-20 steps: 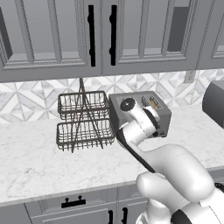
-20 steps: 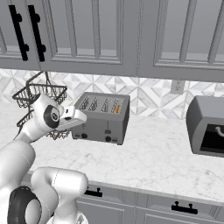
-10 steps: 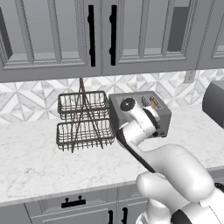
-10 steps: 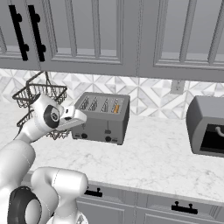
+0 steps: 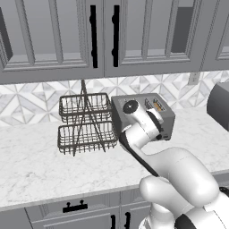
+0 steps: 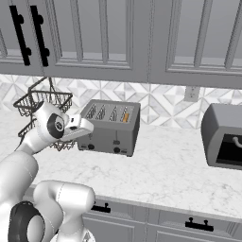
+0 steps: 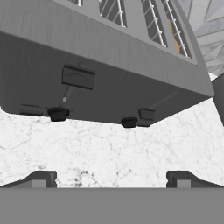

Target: Start the toaster. Once the lever pops up, take the bread to the plate on the dining counter.

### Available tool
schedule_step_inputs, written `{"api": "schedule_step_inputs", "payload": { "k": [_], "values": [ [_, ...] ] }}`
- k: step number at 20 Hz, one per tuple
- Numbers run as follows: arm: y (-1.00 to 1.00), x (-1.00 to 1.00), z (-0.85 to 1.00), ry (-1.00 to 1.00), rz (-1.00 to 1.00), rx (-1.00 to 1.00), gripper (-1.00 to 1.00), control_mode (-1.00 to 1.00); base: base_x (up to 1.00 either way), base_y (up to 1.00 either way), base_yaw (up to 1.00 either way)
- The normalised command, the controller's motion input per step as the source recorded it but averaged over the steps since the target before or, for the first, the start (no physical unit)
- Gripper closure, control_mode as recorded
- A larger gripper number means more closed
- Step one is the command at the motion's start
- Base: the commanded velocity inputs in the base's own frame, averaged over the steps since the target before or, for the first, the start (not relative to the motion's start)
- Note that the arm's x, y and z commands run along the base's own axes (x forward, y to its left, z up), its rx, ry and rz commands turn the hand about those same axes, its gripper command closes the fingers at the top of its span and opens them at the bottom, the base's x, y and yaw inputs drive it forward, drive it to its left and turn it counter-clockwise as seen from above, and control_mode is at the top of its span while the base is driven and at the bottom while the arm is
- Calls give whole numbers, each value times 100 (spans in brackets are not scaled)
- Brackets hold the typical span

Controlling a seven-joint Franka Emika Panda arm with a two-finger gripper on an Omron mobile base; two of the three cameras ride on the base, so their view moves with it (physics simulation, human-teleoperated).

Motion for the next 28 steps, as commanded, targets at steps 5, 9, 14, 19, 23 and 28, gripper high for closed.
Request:
{"api": "schedule_step_inputs", "payload": {
  "k": [5, 9, 14, 19, 23, 28],
  "values": [
    [0, 0, 0, 0, 0, 0, -100, -100, 0, 0, 0],
    [0, 0, 0, 0, 0, 0, -100, -100, 0, 0, 0],
    [0, 0, 0, 0, 0, 0, -100, -100, 0, 0, 0],
    [0, 0, 0, 0, 0, 0, -100, -100, 0, 0, 0],
    [0, 0, 0, 0, 0, 0, -100, -100, 0, 0, 0],
    [0, 0, 0, 0, 0, 0, -100, -100, 0, 0, 0]
  ]
}}
